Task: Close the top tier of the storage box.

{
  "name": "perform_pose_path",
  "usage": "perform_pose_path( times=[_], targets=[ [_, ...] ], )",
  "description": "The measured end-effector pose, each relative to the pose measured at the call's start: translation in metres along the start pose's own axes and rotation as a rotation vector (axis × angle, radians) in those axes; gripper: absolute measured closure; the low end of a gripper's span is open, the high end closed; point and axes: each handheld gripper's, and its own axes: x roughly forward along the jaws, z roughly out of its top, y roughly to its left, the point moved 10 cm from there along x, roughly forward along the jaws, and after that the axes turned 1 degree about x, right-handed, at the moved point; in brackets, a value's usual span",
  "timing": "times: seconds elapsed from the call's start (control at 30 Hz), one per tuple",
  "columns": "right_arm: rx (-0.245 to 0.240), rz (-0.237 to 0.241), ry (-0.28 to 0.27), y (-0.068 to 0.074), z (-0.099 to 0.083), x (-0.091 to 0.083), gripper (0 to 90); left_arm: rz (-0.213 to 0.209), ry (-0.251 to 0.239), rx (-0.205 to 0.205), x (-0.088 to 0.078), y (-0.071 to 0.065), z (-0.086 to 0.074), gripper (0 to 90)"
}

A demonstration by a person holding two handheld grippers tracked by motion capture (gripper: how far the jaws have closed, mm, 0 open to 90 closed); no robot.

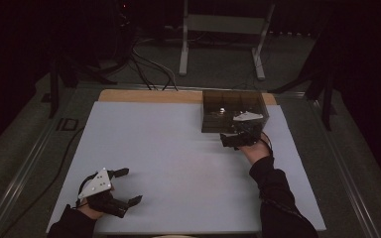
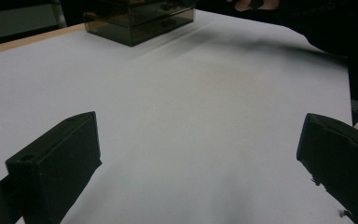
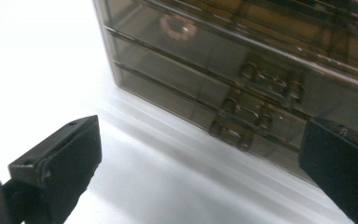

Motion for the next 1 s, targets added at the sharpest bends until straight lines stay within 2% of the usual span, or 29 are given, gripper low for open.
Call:
perform_pose_path(
  times=[0.23, 0.3, 0.4, 0.73, 0.83, 1.0],
  targets=[
    [-0.003, 0.051, -0.026, 0.009, 0.007, -0.006, 0.0, -0.005, 0.008, 0.006, 0.002, -0.002, -0.001, 1.0],
    [0.004, 0.076, -0.048, 0.012, 0.009, -0.008, 0.0, -0.005, 0.008, 0.006, 0.002, -0.002, -0.001, 1.0],
    [0.003, 0.088, -0.054, 0.014, 0.01, -0.01, 0.0, -0.009, 0.005, 0.007, 0.002, -0.003, 0.0, 1.0],
    [-0.025, 0.128, -0.077, 0.028, 0.017, -0.021, 0.0, -0.018, 0.001, 0.017, 0.0, -0.005, 0.0, 1.0],
    [-0.036, 0.162, -0.095, 0.04, 0.022, -0.027, 0.0, -0.019, -0.001, 0.018, 0.0, -0.004, 0.0, 1.0],
    [-0.061, 0.193, -0.117, 0.048, 0.025, -0.032, 0.0, -0.021, -0.005, 0.02, -0.001, -0.005, 0.001, 1.0]
  ],
)
